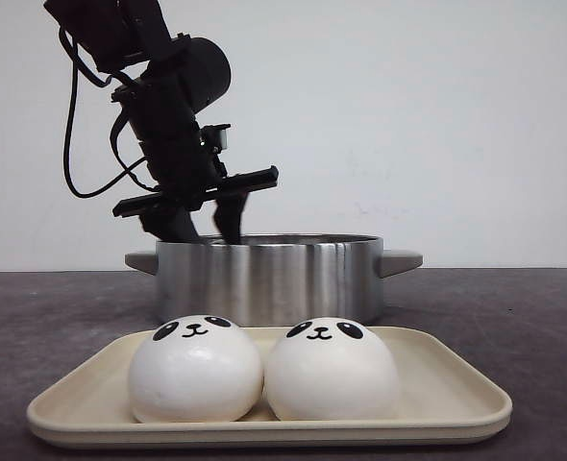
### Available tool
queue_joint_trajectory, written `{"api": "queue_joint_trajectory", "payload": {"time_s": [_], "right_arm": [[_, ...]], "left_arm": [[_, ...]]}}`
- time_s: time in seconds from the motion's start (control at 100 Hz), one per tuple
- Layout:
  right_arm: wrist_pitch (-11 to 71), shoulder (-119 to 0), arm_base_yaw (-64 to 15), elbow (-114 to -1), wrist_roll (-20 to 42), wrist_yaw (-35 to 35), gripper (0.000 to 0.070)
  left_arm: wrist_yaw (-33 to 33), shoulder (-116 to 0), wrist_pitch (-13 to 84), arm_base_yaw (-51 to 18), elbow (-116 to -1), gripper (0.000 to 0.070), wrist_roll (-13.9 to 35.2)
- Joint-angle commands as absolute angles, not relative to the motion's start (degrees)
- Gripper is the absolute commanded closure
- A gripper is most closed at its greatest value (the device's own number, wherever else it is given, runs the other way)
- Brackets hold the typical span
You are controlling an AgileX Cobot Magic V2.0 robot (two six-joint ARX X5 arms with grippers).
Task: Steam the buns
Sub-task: 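Carry the bun with the left gripper and drop it into the pot, then lower the right gripper onto the nearer panda bun and grasp it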
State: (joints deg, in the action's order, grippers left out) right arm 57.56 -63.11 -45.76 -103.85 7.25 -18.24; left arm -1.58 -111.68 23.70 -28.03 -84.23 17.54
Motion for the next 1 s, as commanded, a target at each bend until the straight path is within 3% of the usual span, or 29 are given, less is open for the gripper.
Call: {"api": "queue_joint_trajectory", "payload": {"time_s": [0.0,0.07,0.37,0.6,0.73,0.99], "right_arm": [[57.5,-63.6,-46.3,-104.9,6.6,-18.5,0.0687],[57.7,-63.6,-46.3,-104.9,6.6,-18.4,0.0687],[60.9,-63.6,-46.3,-104.1,6.9,-18.3,0.0687],[67.0,-65.3,-46.3,-97.9,10.1,-18.0,0.0686],[64.8,-66.0,-46.3,-89.9,14.0,-15.7,0.0686],[53.2,-69.3,-46.5,-69.9,24.1,-3.0,0.0684]], "left_arm": [[-1.7,-112.4,22.2,-28.5,-85.9,0.0175,17.1],[-1.6,-112.4,21.4,-28.5,-85.9,0.0137,17.1],[-1.5,-111.4,30.3,-28.9,-92.5,0.0144,17.2],[-1.8,-100.5,32.1,-31.0,-93.9,0.0146,17.1],[-1.7,-91.8,33.3,-33.4,-93.9,0.0146,17.1],[-1.6,-74.2,37.5,-39.7,-93.9,0.0150,17.4]]}}
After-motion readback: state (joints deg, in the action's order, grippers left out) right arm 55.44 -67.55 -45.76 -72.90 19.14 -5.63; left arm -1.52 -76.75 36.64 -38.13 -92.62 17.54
